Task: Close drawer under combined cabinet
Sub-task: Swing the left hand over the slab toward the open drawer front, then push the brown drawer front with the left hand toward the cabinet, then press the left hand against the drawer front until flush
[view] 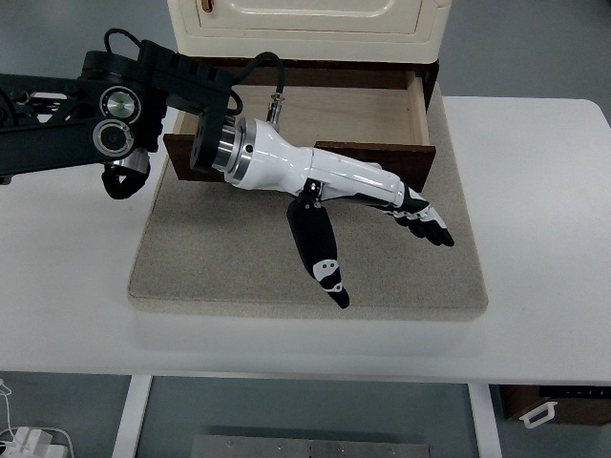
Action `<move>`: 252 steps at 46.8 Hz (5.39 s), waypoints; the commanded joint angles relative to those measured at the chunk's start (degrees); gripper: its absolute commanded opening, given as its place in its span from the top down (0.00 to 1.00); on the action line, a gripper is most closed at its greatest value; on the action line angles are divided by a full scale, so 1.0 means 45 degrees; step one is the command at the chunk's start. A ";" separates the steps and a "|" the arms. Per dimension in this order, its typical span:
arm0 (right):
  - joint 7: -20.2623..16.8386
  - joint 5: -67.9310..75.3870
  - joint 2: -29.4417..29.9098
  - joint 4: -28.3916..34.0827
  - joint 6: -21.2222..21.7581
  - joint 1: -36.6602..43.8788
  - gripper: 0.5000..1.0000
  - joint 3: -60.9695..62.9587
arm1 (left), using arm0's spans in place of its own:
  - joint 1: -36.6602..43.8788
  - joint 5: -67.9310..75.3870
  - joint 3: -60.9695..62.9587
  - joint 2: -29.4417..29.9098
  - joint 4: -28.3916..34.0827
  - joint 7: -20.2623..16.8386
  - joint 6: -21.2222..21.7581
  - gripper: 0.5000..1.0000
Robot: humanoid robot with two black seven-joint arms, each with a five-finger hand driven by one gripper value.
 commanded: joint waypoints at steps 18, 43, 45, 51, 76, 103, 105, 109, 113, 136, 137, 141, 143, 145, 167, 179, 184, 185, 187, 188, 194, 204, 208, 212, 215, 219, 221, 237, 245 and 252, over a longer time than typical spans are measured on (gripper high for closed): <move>0.0000 0.0007 0.0000 -0.0001 0.0000 -0.0001 0.10 0.0000 | 0.0003 -0.0084 0.0107 -0.0040 0.0101 0.2944 -0.2202 0.00; 0.0000 0.0007 0.0000 -0.0001 0.0000 -0.0001 0.10 0.0000 | 0.0081 -0.0261 0.0107 -0.0079 0.1137 0.6344 -0.2202 0.00; 0.0000 -0.0013 0.0000 -0.0001 0.0000 -0.0001 0.10 0.0000 | 0.0101 -0.0261 0.0127 -0.0099 0.1156 0.6403 -0.2202 0.00; 0.0000 0.0007 0.0000 -0.0001 0.0000 -0.0001 0.10 0.0000 | 0.0140 -0.0241 0.0127 -0.0118 0.1468 0.6481 -0.2202 0.00; 0.0000 -0.0013 0.0000 -0.0001 0.0000 -0.0001 0.10 0.0000 | -0.0016 -0.0046 0.0107 -0.0958 0.3538 0.6540 -0.2202 0.00; 0.0000 0.0007 0.0000 -0.0001 0.0000 -0.0001 0.10 0.0000 | 0.0042 0.0228 -0.0010 -0.1017 0.4866 0.6540 -0.2202 0.00; 0.0000 0.0007 0.0000 -0.0001 0.0000 -0.0001 0.10 0.0000 | 0.0023 0.0247 -0.0010 -0.1075 0.4984 0.6540 -0.2202 0.00; 0.0000 -0.0013 0.0000 -0.0001 0.0000 -0.0001 0.10 0.0000 | 0.0042 0.0286 -0.0049 -0.1095 0.5277 0.6540 -0.2202 0.00; 0.0000 0.0007 0.0000 -0.0001 0.0000 -0.0001 0.10 0.0000 | 0.0042 0.0286 -0.0049 -0.1095 0.5453 0.6521 -0.2202 0.00; 0.0000 0.0007 0.0000 -0.0001 0.0000 -0.0001 0.10 0.0000 | 0.0159 0.0794 -0.0186 -0.1115 0.6293 0.6520 -0.2202 0.00; 0.0000 0.0007 0.0000 -0.0001 0.0000 -0.0001 0.10 0.0000 | 0.0160 0.0794 -0.0186 -0.1115 0.6312 0.6520 -0.2202 0.00; 0.0000 -0.0013 0.0000 -0.0001 0.0000 -0.0001 0.10 0.0000 | 0.0140 0.0814 -0.0205 -0.1115 0.6351 0.6520 -0.2202 0.00; 0.0000 0.0007 0.0000 -0.0001 0.0000 -0.0001 0.10 0.0000 | 0.0140 0.0813 -0.0205 -0.1115 0.6371 0.6520 -0.2202 0.00; 0.0000 0.0007 0.0000 -0.0001 0.0000 -0.0001 0.10 0.0000 | 0.0140 0.0814 -0.0205 -0.1115 0.6390 0.6520 -0.2202 0.00; 0.0000 0.0007 0.0000 -0.0001 0.0000 -0.0001 0.10 0.0000 | 0.0120 0.0853 -0.0186 -0.1739 0.7054 0.6520 -0.2202 0.00; 0.0000 0.0007 0.0000 -0.0001 0.0000 -0.0001 0.10 0.0000 | 0.0160 0.1086 -0.0205 -0.1798 0.7289 0.6442 -0.2202 0.00; 0.0000 -0.0013 0.0000 -0.0001 0.0000 -0.0001 0.10 0.0000 | 0.0160 0.1360 -0.0205 -0.1798 0.7328 0.6423 -0.2202 0.00; 0.0000 0.0007 0.0000 -0.0001 0.0000 -0.0001 0.10 0.0000 | 0.0160 0.1380 -0.0205 -0.1798 0.7328 0.6423 -0.2202 0.00; 0.0000 0.0007 0.0000 -0.0001 0.0000 -0.0001 0.10 0.0000 | 0.0179 0.1380 -0.0205 -0.1779 0.7328 0.6403 -0.2202 0.00; 0.0000 0.0007 0.0000 -0.0001 0.0000 -0.0001 0.10 0.0000 | 0.0179 0.1380 -0.0205 -0.1798 0.7328 0.6403 -0.2202 0.00; 0.0000 0.0007 0.0000 -0.0001 0.0000 -0.0001 0.10 0.0000 | 0.0179 0.1419 -0.0205 -0.1779 0.7425 0.6384 -0.2202 0.00; 0.0000 0.0007 0.0000 -0.0001 0.0000 -0.0001 0.10 0.0000 | 0.0179 0.1419 -0.0205 -0.1759 0.7484 0.6364 -0.2202 0.00; 0.0000 -0.0013 0.0000 -0.0001 0.0000 -0.0001 0.10 0.0000 | 0.0179 0.1419 -0.0186 -0.1740 0.7484 0.6345 -0.2202 0.00; 0.0000 0.0007 0.0000 -0.0001 0.0000 -0.0001 0.10 0.0000 | 0.0179 0.1419 -0.0186 -0.1740 0.7484 0.6306 -0.2202 0.00; 0.0000 -0.0013 0.0000 -0.0001 0.0000 -0.0001 0.10 0.0000 | 0.0179 0.1419 -0.0205 -0.1701 0.7504 0.6306 -0.2202 0.00; 0.0000 0.0007 0.0000 -0.0001 0.0000 -0.0001 0.10 0.0000 | 0.0179 0.1419 -0.0205 -0.1661 0.7484 0.6306 -0.2202 0.00; 0.0000 0.0007 0.0000 -0.0001 0.0000 -0.0001 0.10 0.0000 | 0.0179 0.1419 -0.0205 -0.1661 0.7484 0.6306 -0.2202 0.00; 0.0000 -0.0013 0.0000 -0.0001 0.0000 -0.0001 0.10 0.0000 | 0.0179 0.1478 -0.0225 -0.1564 0.7484 0.6306 -0.2202 0.00; 0.0000 0.0007 0.0000 -0.0001 0.0000 -0.0001 0.10 0.0000 | 0.0160 0.1517 -0.0244 -0.1466 0.7484 0.6286 -0.2202 0.00; 0.0000 0.0007 0.0000 -0.0001 0.0000 -0.0001 0.10 0.0000 | 0.0160 0.1536 -0.0244 -0.1427 0.7484 0.6286 -0.2202 0.00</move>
